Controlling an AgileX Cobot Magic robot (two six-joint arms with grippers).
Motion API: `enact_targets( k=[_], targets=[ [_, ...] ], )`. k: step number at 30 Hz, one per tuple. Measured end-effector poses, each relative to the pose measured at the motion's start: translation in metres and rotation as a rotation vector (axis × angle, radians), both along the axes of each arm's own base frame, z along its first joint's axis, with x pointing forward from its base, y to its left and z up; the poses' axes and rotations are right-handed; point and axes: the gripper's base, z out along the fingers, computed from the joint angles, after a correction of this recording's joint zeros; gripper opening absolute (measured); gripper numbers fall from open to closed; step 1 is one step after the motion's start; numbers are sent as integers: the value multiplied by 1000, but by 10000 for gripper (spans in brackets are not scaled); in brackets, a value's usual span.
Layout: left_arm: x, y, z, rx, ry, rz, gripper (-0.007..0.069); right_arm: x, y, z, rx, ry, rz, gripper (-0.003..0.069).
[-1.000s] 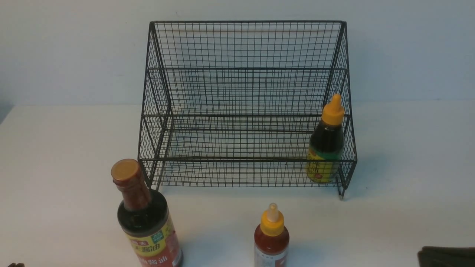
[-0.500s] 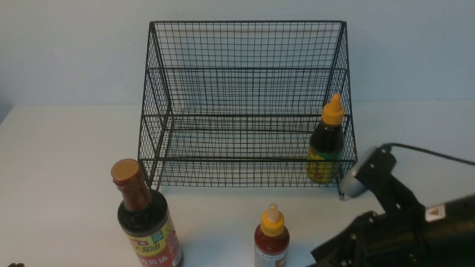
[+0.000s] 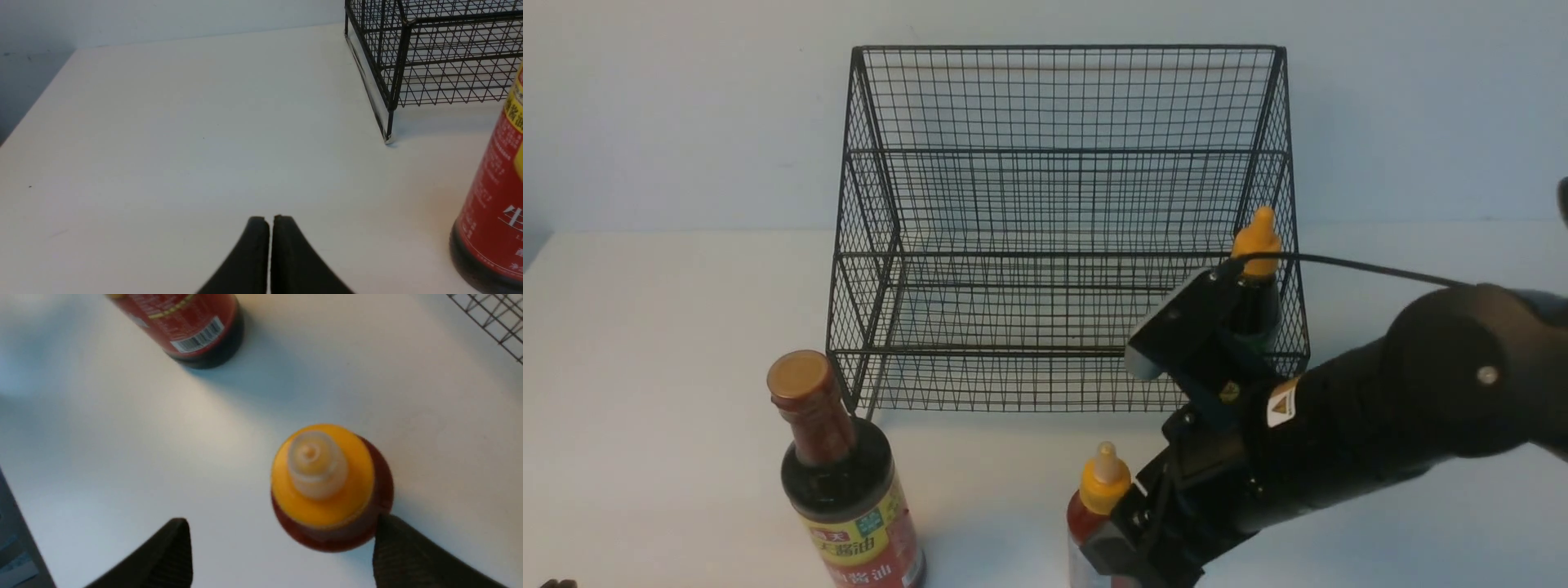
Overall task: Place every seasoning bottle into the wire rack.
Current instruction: Use the right arm to grab the condiment bottle closest to it
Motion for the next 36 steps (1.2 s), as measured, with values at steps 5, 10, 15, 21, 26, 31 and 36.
enact_targets(
  k=[5, 10, 15, 21, 26, 31, 36],
  targets=[
    [0, 0, 0, 0, 0, 0, -5, 6, 3, -4, 9, -11, -44, 540],
    [0, 0, 0, 0, 0, 0, -5, 9, 4, -3, 26, -34, -63, 540],
    [0, 0, 0, 0, 0, 0, -5, 10, 5, -5, 30, -30, -68, 528],
    [0, 0, 0, 0, 0, 0, -5, 13, 8, -16, 8, -4, -70, 456],
    [0, 0, 0, 0, 0, 0, -5, 14, 9, -17, 10, -4, -73, 342],
    [0, 0, 0, 0, 0, 0, -5, 14, 10, -15, 25, -3, -83, 301],
    [0, 0, 0, 0, 0, 0, -5, 11, 9, -14, 21, 9, -74, 301]
  ],
)
